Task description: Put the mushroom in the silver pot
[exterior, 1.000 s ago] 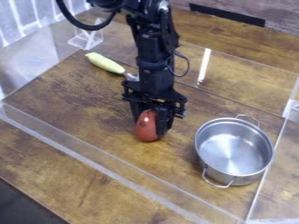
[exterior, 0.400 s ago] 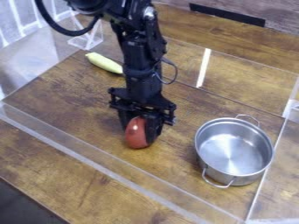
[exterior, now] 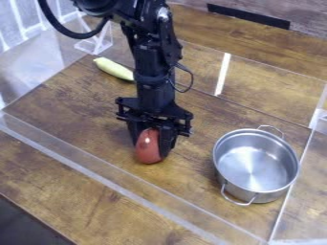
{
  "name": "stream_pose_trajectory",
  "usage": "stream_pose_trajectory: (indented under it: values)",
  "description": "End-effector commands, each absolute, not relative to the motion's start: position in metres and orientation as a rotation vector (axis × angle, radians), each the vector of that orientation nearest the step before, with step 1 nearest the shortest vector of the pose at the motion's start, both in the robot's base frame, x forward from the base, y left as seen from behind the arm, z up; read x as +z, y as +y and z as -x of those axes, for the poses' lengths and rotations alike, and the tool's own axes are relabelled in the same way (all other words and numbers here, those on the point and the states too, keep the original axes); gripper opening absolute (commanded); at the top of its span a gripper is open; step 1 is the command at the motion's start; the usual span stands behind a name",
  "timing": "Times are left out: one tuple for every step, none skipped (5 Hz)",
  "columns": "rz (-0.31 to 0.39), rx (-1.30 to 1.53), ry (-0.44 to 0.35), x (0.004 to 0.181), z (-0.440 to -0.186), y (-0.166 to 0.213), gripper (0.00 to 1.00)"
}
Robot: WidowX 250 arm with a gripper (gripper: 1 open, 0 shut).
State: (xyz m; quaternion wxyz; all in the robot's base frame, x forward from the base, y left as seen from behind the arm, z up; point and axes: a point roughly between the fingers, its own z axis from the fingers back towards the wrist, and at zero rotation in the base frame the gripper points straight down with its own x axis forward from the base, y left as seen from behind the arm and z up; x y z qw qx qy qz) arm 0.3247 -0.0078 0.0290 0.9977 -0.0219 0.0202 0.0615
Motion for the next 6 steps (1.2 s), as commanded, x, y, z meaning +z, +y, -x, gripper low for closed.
stream_pose_trajectory:
  values:
    - [0.021,0.121,0.000,0.068,-0.324,-0.016,0.00]
    - [0.003,0.115,-0.026,0.096,-0.332,-0.021,0.00]
    - [0.000,0.096,-0.060,0.127,-0.342,-0.039,0.00]
    - [0.006,0.101,-0.082,0.142,-0.343,-0.086,0.00]
    - [0.030,0.070,-0.081,0.140,-0.341,-0.135,0.00]
    - [0.050,0.084,-0.064,0.120,-0.331,-0.160,0.00]
